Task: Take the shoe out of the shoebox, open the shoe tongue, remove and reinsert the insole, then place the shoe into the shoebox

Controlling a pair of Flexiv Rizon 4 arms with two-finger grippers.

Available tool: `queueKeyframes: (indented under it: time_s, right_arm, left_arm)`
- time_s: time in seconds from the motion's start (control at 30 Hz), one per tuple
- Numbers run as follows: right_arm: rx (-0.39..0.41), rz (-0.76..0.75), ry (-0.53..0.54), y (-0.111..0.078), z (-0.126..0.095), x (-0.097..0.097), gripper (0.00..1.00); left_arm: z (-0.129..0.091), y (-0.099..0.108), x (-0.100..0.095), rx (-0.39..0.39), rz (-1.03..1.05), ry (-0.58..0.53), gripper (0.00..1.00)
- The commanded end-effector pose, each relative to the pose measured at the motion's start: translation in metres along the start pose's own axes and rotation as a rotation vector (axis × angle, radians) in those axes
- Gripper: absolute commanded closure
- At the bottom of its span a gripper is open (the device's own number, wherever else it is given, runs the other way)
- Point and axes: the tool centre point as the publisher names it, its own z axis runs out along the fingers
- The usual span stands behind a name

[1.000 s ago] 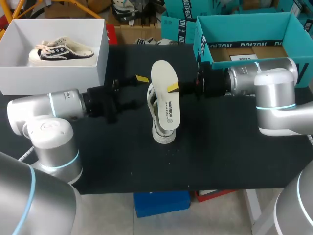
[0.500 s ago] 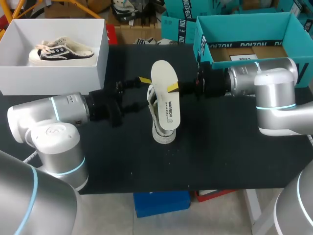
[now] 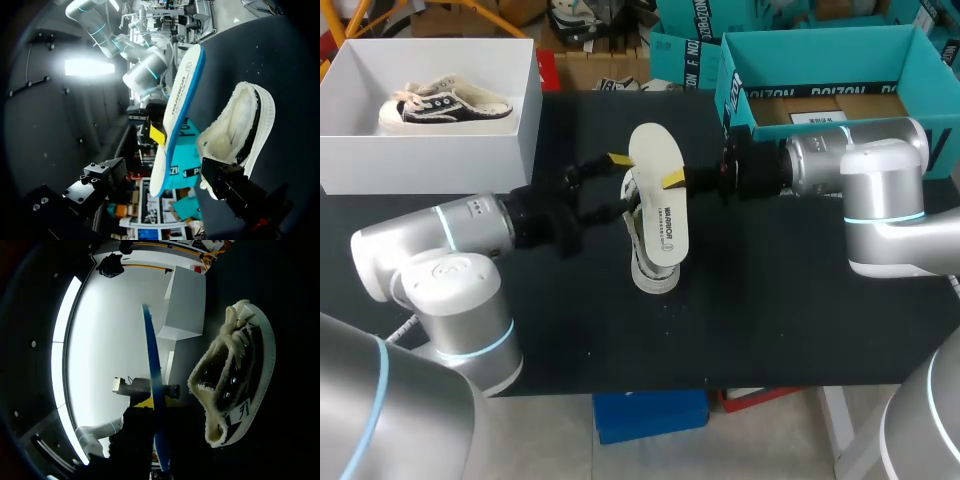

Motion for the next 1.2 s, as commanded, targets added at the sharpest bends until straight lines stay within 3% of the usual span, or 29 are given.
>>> queueKeyframes:
  time_s: [0.03, 0.5, 0.53, 0.6, 0.67, 0.73, 0.87, 0.9, 1.2]
  right_arm:
    - [0.001, 0.000, -0.001, 0.000, 0.001, 0.000, 1.00]
    - [0.001, 0.000, -0.001, 0.000, 0.001, 0.000, 1.00]
    - [0.001, 0.000, -0.001, 0.000, 0.001, 0.000, 1.00]
    - [0.001, 0.000, -0.001, 0.000, 0.001, 0.000, 1.00]
    - [0.001, 0.000, -0.001, 0.000, 0.001, 0.000, 1.00]
    - [0.001, 0.000, -0.001, 0.000, 0.001, 0.000, 1.00]
    - [0.001, 0.000, -0.001, 0.000, 0.001, 0.000, 1.00]
    - [0.001, 0.000, -0.001, 0.000, 0.001, 0.000, 1.00]
    - [0.001, 0.000, -0.001, 0.000, 0.001, 0.000, 1.00]
  left_arm:
    - [0.016, 0.004, 0.001, -0.009, -0.001, -0.001, 0.00]
    - [0.034, 0.008, 0.000, 0.000, -0.008, -0.022, 0.02]
    - [0.034, 0.008, 0.000, 0.002, -0.008, -0.021, 0.13]
    - [0.035, 0.008, 0.001, 0.002, -0.008, -0.019, 0.46]
    - [0.036, 0.007, 0.002, -0.003, -0.008, -0.012, 0.72]
    - [0.035, 0.007, 0.003, -0.005, -0.008, -0.010, 0.84]
    - [0.035, 0.007, 0.007, -0.006, -0.014, -0.009, 0.94]
    - [0.035, 0.007, 0.008, -0.007, -0.016, -0.009, 1.00]
    - [0.038, 0.005, 0.008, -0.017, -0.007, -0.005, 1.00]
